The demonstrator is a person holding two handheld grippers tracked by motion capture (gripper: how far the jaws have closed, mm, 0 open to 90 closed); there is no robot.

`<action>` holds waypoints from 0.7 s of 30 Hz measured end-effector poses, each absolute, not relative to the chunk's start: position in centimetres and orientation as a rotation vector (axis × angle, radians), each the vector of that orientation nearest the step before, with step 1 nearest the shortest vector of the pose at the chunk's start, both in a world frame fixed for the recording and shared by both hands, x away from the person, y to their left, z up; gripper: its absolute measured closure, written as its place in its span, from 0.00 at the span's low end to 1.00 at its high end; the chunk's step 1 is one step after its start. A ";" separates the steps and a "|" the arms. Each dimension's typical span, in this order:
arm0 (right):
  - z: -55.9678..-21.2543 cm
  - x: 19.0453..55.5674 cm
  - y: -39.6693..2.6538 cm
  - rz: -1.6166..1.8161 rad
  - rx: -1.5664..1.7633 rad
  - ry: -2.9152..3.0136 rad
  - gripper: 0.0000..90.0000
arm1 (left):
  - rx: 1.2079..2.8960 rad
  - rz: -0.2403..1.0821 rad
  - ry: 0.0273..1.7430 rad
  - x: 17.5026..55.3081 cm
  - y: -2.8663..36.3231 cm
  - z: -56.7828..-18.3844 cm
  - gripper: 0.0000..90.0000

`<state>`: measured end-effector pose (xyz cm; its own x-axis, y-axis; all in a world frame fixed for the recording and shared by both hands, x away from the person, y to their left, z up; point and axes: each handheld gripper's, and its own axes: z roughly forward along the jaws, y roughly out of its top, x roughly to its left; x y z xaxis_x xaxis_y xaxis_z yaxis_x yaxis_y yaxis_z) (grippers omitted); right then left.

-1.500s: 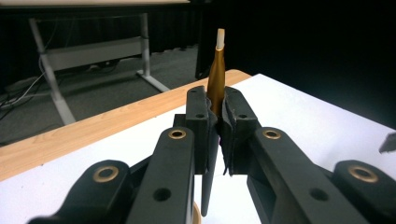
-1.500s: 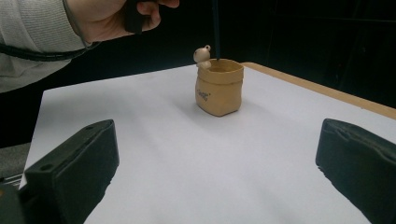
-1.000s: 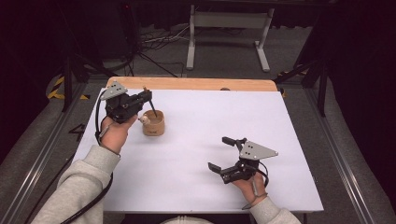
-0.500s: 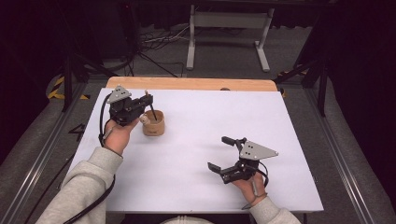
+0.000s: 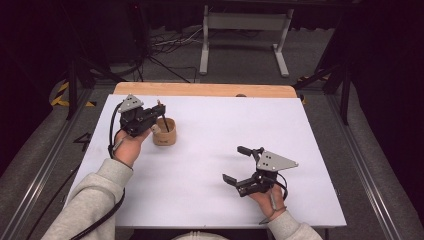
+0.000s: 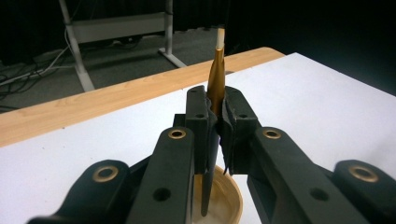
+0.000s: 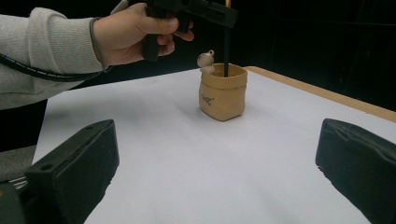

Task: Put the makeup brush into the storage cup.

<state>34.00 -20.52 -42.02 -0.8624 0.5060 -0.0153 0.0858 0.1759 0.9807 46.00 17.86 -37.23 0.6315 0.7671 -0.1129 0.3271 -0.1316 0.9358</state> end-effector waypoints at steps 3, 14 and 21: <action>-42.1 34.0 -20.5 1.736 0.563 2.122 0.00 | 1.727 0.488 0.895 46.0 17.8 -37.4 0.91; -41.8 34.0 -20.7 1.740 0.561 2.110 0.00 | 1.710 0.462 0.887 45.9 18.2 -37.8 0.89; -41.7 34.1 -20.9 1.746 0.562 2.101 0.00 | 1.673 0.444 0.845 45.4 19.2 -37.0 0.40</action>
